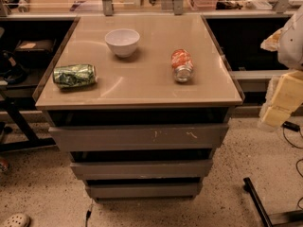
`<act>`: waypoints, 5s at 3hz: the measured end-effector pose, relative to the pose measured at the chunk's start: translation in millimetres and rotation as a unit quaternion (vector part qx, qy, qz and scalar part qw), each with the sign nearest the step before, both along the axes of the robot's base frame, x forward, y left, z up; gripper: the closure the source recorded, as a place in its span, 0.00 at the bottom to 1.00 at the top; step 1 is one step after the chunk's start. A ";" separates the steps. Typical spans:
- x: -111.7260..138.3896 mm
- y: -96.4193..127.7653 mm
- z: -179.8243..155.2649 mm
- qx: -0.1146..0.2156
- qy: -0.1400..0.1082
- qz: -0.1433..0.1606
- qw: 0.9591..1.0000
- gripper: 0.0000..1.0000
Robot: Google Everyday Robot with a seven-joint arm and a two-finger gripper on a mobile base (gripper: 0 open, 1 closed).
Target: Open bottom drawer
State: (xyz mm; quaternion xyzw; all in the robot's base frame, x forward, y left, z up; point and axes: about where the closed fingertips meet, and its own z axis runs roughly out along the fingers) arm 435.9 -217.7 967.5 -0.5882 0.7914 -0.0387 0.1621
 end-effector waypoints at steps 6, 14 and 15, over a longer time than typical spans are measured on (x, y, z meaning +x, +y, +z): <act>-72.4 70.9 -249.3 0.060 0.168 -0.025 0.984 0.00; -70.6 149.1 -580.1 0.173 0.252 -0.096 0.947 0.00; -71.8 151.0 -585.8 0.176 0.259 -0.096 0.945 0.00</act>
Offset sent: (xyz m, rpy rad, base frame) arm -0.0492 0.0447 -0.1950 0.0334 0.2715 -0.0242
